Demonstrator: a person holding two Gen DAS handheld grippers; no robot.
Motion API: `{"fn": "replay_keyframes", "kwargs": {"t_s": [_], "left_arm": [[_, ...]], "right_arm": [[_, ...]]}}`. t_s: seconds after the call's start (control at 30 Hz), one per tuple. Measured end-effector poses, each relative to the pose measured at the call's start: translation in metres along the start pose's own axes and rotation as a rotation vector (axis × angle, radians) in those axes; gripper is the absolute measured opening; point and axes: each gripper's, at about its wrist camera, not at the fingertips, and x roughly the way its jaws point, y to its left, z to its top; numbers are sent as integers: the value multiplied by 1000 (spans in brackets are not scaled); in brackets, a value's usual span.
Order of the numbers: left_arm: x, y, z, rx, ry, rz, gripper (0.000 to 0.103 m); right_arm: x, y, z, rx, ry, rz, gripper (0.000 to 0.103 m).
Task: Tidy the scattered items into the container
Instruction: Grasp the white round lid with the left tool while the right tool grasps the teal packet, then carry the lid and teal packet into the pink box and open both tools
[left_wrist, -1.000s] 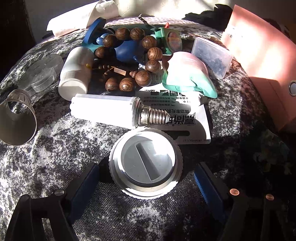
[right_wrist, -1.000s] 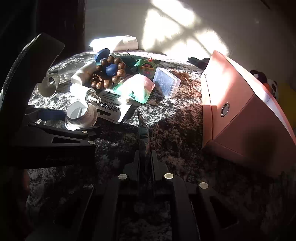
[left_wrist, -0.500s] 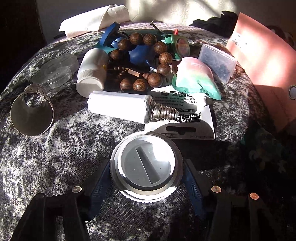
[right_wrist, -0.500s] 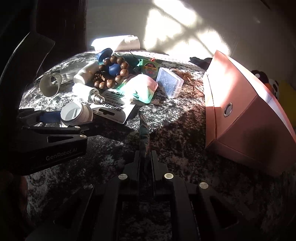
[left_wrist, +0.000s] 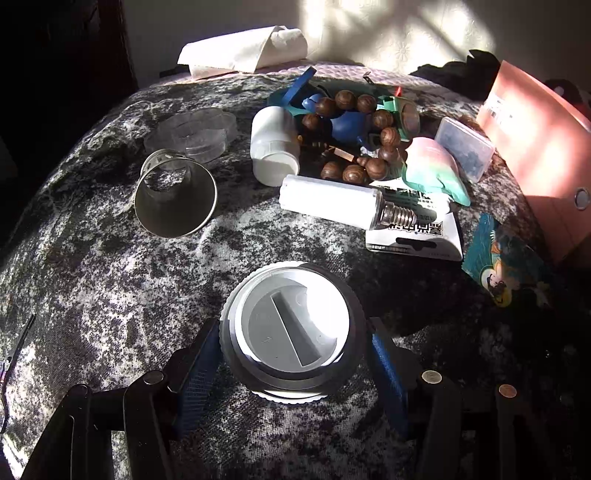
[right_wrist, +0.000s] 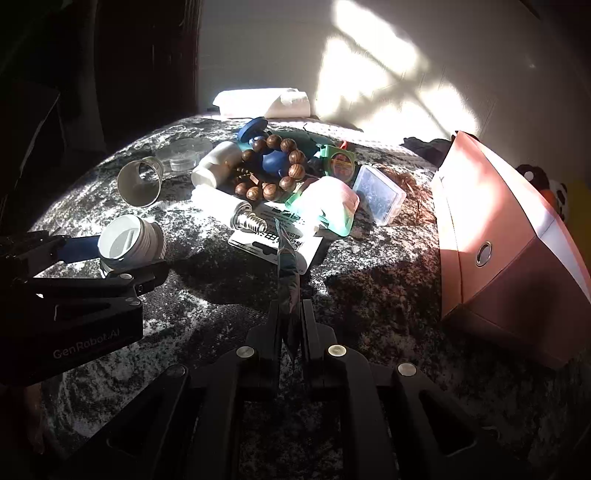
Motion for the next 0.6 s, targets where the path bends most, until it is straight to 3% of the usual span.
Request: {"fn": "replay_keyframes", "kwargs": {"t_s": [0.6], "left_arm": [[-42,17,-20,-12,-24,50,65]], "right_arm": [[-25,24,8,-29,-58,71,9]]}}
